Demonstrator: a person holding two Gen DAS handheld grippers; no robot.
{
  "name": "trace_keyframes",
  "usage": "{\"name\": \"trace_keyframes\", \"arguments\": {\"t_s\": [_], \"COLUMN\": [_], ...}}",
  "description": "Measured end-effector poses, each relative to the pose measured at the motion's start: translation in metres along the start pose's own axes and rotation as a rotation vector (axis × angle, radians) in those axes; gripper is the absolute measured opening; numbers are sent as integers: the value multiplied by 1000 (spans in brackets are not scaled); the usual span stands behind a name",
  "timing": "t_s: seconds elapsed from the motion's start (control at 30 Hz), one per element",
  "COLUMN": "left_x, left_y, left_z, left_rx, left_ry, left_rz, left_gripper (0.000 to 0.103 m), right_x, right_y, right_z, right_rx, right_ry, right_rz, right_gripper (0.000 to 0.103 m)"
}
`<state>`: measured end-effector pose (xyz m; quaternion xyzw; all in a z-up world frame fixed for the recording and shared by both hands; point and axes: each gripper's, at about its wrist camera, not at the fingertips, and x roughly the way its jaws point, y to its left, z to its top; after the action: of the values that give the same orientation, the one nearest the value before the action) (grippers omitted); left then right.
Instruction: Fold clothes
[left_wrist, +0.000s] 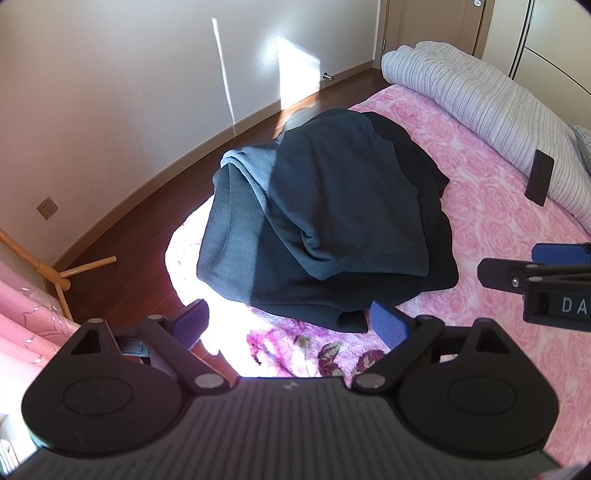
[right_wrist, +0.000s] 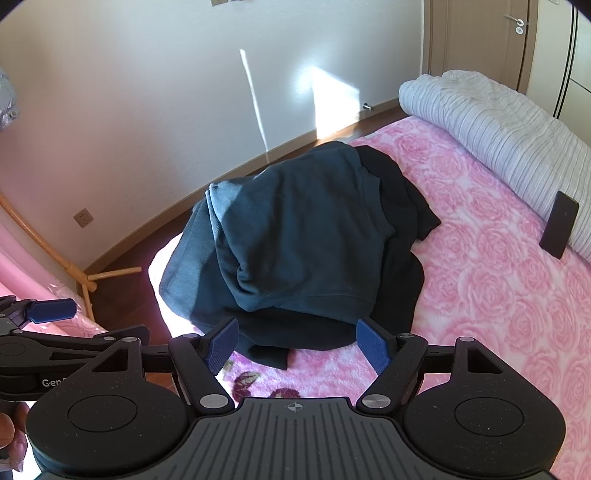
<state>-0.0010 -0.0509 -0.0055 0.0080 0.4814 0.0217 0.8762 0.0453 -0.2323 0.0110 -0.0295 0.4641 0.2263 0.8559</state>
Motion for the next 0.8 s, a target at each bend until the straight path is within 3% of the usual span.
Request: {"name": "trace_keyframes", "arguments": {"t_s": [0.47, 0.63, 0.8], "left_x": [3, 11, 34], "left_y": [-3, -3, -10], "left_z": [0, -4, -12], "left_rx": [-4, -21, 100], "left_ry": [7, 21, 31], "left_rz": [5, -29, 12], "left_gripper": [92, 92, 91], "right_x": [2, 6, 23], "right_y": [-7, -17, -39], "right_z": [-2, -8, -16], "right_rx": [3, -11, -73], "right_ry": [7, 21, 25], "right_rz": [2, 6, 4], "right_gripper": [74, 74, 74]}}
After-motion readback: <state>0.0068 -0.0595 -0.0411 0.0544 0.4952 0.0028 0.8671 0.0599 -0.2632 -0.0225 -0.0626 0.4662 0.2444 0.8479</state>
